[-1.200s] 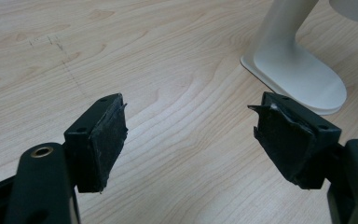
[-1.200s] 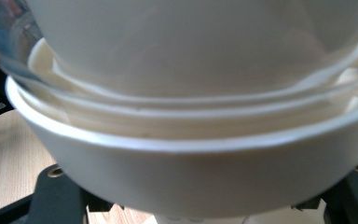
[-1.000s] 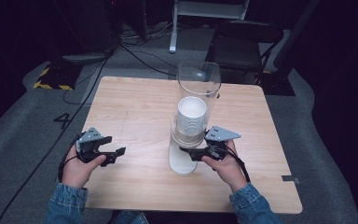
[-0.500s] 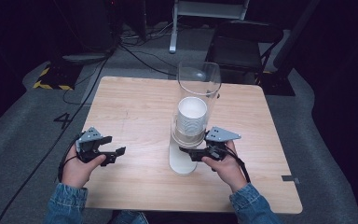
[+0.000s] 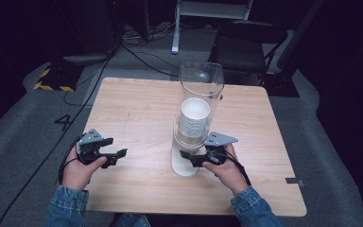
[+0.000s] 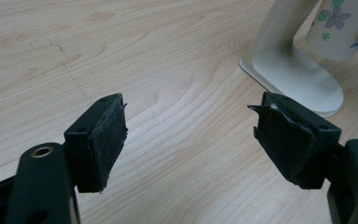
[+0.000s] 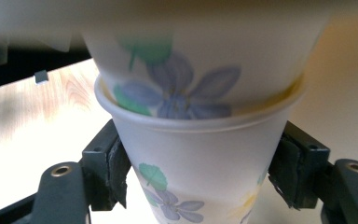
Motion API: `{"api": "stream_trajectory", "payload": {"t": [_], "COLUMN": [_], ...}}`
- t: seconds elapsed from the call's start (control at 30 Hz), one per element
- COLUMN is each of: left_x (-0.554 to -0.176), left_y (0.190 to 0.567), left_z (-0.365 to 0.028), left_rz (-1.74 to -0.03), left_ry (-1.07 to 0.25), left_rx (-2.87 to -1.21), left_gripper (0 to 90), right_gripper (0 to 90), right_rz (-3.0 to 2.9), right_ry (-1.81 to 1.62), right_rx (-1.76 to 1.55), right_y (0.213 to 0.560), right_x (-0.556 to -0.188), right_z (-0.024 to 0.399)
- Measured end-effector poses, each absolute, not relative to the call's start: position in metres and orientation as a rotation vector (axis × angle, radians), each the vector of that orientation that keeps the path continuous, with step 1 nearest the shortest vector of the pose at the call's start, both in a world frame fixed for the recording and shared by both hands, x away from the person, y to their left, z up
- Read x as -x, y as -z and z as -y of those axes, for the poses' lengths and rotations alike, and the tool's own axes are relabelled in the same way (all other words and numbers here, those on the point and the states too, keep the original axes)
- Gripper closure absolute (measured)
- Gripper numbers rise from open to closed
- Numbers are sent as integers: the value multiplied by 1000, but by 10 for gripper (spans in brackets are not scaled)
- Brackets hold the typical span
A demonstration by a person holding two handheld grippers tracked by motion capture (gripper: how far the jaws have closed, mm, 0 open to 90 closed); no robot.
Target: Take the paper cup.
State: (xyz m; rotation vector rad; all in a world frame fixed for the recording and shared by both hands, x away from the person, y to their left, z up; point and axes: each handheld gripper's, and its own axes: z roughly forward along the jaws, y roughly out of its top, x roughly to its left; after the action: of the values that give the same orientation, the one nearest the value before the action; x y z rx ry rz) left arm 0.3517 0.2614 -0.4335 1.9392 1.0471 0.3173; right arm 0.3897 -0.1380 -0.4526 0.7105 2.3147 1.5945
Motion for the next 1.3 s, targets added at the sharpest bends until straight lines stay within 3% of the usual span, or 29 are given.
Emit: {"api": "stream_trajectory", "payload": {"t": [1.3], "left_x": [-367], "left_y": [438], "left_z": [-252], "left_rz": [-1037], "left_ry": [-284], "left_rx": [-1950], "left_gripper": [245], "right_gripper": [295], "right_rz": [-2397], "right_ry": [-1344], "right_rx": [-756], "right_y": [451], "right_x": [-374], "right_z": [198]}}
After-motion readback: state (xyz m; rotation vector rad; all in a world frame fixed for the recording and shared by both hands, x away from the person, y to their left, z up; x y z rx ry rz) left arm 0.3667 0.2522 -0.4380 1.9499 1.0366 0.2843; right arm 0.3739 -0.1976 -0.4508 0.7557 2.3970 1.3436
